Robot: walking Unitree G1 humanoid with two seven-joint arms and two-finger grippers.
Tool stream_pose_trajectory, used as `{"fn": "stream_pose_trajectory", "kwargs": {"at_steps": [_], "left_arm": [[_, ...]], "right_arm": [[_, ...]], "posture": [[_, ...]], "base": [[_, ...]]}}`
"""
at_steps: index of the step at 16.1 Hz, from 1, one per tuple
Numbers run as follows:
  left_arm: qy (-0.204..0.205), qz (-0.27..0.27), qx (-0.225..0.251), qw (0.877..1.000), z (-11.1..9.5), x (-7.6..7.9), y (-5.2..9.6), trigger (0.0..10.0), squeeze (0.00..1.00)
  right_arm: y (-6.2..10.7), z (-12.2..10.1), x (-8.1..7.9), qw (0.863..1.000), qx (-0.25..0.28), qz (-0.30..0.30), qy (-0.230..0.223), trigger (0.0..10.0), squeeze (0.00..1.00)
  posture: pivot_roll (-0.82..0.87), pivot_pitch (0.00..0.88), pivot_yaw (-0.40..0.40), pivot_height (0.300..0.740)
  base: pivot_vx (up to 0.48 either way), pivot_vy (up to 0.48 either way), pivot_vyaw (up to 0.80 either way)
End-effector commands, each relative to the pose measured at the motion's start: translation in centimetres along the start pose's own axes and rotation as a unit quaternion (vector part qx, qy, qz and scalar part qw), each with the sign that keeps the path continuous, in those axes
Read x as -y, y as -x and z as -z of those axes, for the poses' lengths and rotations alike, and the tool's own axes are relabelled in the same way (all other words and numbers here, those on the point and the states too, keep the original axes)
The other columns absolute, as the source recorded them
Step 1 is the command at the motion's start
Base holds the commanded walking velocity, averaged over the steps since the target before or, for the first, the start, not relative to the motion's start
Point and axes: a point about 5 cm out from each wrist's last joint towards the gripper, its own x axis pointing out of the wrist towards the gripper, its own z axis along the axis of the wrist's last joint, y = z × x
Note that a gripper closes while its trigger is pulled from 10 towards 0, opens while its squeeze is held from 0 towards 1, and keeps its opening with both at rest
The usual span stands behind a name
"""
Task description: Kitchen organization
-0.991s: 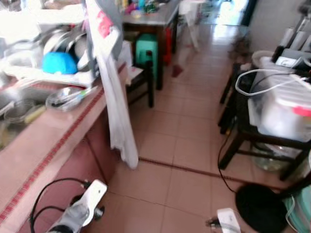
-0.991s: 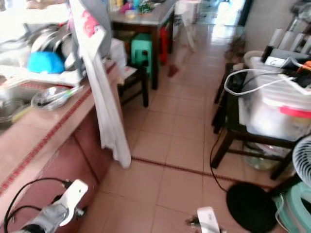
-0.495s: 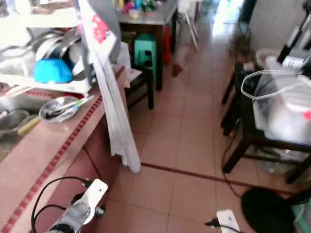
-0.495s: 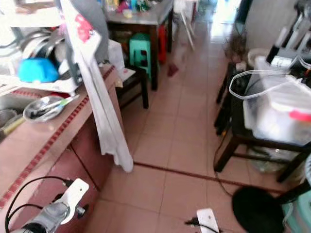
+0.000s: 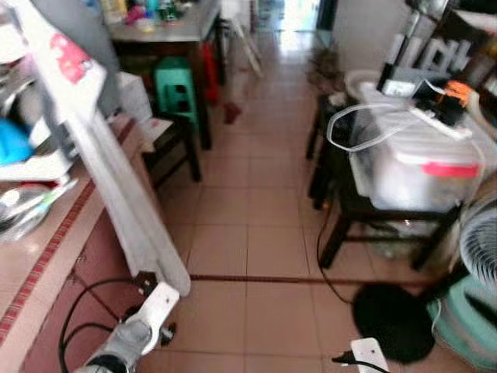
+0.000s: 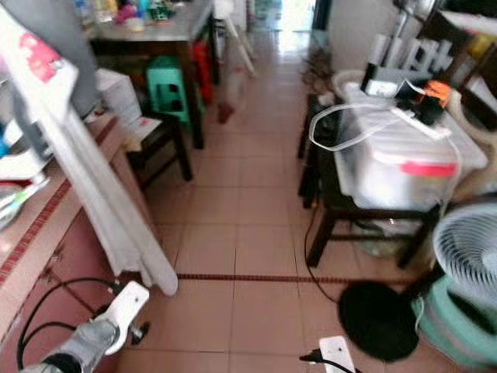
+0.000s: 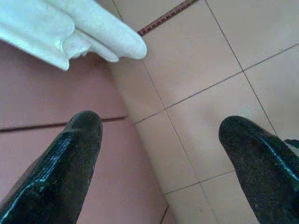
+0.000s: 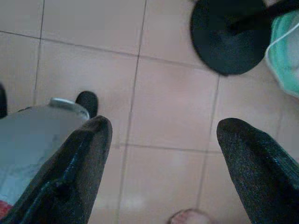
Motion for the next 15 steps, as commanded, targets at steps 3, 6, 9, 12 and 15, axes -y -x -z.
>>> {"fn": "stream_pose_trajectory", "kwargs": {"at_steps": [3, 6, 9, 12, 15], "left_arm": [[0.000, -0.005, 0.002, 1.000, -0.1, -0.3, 0.0, 10.0, 0.00], [-0.001, -0.006, 0.001, 1.000, -0.1, -0.3, 0.0, 10.0, 0.00], [-0.003, -0.007, 0.001, 1.000, 0.0, -0.3, 0.0, 10.0, 0.00], [-0.012, -0.014, -0.003, 1.000, 0.1, -0.4, 0.0, 10.0, 0.00], [-0.017, -0.008, -0.030, 0.999, 0.9, -0.2, 0.1, 10.0, 0.00]], "right_arm": [[0.0, -0.1, 0.5, 1.000, 0.003, 0.007, 0.000, 10.0, 0.00], [0.0, -0.1, 0.5, 1.000, 0.004, 0.006, 0.002, 10.0, 0.00], [0.0, -0.1, 0.4, 1.000, 0.004, 0.006, 0.003, 10.0, 0.00], [0.0, 0.1, 0.3, 1.000, -0.001, 0.002, 0.013, 10.0, 0.00], [0.0, 0.5, 0.0, 1.000, -0.014, -0.005, 0.021, 10.0, 0.00]], "posture": [[0.07, 0.000, 0.050, 0.740], [0.07, 0.000, 0.049, 0.740], [0.07, 0.000, 0.052, 0.740], [0.08, 0.000, 0.050, 0.740], [0.08, 0.000, 0.049, 0.740]], "base": [[0.000, 0.000, 0.00], [0.000, 0.000, 0.00], [0.000, 0.000, 0.00], [0.000, 0.000, 0.00], [0.000, 0.000, 0.00]]}}
